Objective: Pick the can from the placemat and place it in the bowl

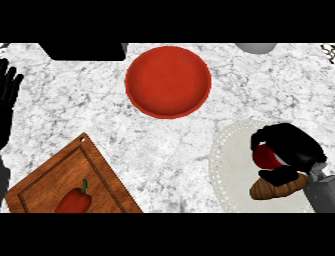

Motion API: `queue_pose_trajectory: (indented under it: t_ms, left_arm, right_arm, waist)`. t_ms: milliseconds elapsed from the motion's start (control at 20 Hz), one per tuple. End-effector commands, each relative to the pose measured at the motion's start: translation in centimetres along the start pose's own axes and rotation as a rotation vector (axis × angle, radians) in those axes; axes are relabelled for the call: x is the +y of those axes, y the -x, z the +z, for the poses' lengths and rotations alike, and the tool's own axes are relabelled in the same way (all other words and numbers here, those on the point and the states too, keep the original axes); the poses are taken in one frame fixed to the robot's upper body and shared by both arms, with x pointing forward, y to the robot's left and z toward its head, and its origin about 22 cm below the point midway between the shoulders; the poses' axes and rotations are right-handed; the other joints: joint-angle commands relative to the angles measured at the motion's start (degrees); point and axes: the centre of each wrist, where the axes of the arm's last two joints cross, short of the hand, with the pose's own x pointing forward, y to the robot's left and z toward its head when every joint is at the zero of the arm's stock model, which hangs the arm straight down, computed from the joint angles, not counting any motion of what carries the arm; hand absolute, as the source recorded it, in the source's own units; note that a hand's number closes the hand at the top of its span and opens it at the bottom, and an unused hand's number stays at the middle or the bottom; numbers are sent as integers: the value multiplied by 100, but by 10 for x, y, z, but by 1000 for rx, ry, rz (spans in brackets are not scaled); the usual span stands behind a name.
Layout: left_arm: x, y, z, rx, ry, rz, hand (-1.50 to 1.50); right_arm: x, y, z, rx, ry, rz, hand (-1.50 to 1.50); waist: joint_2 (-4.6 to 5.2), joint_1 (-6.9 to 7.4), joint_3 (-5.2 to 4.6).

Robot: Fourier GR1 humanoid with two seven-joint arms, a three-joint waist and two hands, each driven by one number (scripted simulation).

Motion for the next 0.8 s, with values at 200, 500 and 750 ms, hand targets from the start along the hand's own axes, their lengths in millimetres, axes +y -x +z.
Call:
queue_pose_trajectory:
  t_ms: [200,500,750]
  left_arm:
    - [-24,-6,-15,-7,2,13,0]
    - [-19,-13,-12,-34,55,34,0]
    - [-14,4,-12,-15,43,25,0]
  right_arm:
    - [-24,73,-3,80,56,-40,150]
    - [-40,183,41,329,86,-168,150]
    - [-49,203,30,324,138,-150,150]
  waist:
    - [61,27,40]
    - [183,359,68]
    - [185,345,59]
